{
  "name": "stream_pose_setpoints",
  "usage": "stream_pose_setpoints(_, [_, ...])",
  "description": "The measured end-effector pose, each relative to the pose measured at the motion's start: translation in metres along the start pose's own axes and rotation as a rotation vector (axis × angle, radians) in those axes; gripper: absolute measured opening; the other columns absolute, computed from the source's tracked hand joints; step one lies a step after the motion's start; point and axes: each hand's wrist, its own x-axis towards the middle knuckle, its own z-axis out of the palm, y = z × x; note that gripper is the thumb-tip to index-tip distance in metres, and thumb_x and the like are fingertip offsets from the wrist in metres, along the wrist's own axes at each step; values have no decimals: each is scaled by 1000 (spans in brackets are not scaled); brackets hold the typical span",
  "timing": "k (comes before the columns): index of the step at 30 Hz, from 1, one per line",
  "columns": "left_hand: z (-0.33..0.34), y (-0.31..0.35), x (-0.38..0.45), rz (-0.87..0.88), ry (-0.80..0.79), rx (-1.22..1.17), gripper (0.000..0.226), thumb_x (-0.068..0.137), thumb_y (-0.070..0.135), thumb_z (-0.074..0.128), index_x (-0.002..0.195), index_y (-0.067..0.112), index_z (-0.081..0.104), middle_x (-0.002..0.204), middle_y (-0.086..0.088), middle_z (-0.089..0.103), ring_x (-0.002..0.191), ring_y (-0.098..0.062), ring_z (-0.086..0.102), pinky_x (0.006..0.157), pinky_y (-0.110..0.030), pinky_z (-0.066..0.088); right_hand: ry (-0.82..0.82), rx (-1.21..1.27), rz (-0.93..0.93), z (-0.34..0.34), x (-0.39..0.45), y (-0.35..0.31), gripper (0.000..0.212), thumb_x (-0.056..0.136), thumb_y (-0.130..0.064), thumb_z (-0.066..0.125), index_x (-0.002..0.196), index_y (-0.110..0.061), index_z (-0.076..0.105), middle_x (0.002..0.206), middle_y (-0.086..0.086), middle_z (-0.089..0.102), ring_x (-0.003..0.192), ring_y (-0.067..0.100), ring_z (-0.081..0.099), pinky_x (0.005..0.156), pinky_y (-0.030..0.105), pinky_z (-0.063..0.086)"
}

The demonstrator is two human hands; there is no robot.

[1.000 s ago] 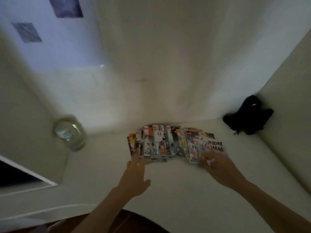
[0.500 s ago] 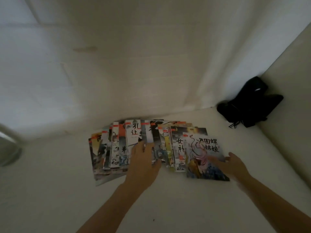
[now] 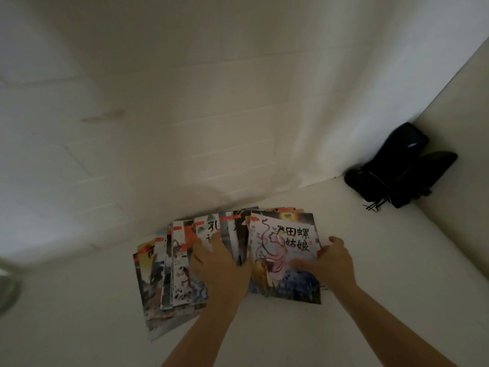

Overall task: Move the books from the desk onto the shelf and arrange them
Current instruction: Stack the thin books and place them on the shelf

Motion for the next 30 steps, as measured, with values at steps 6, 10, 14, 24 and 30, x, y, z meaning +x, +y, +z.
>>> stream_pose_setpoints(6, [30,-22,44,-224,-71,-333,113,38,63,74,136,19,39,122,-10,59,114,-34,58,91,-52,53,-106,-36,-10,20,-3,-24,130,15,-79,80,128,-25,47,121,4,59,112,26,57,95,48,50])
stream_pose_setpoints(10, [12,-6,48,-309,-131,-255,88,51,46,88,122,13,47,115,-11,59,111,-35,58,94,-50,52,-163,14,-63,24,-5,-29,101,34,-64,91,119,-22,58,129,5,51,117,24,53,99,43,49])
stream_pose_setpoints(14, [2,-2,49,-281,-217,-350,51,73,21,83,111,11,51,109,-6,62,101,-25,62,76,-34,56,-194,313,-99,15,-11,-29,68,49,-35,96,99,-19,53,99,-4,67,86,12,68,76,32,59])
stream_pose_setpoints(24, [-15,-25,-4,189,-384,-771,66,79,-1,75,128,32,45,111,9,70,105,-7,68,84,-26,57,-240,667,-438,0,-44,-18,47,61,-9,86,103,-6,66,95,9,76,84,22,74,67,35,62])
stream_pose_setpoints(30, [-9,-45,-35,129,-469,-910,51,79,-25,61,119,7,56,103,-7,75,96,-25,72,72,-28,60,-142,733,-532,12,-91,20,66,70,14,74,124,-15,49,108,-12,72,99,8,70,76,22,58])
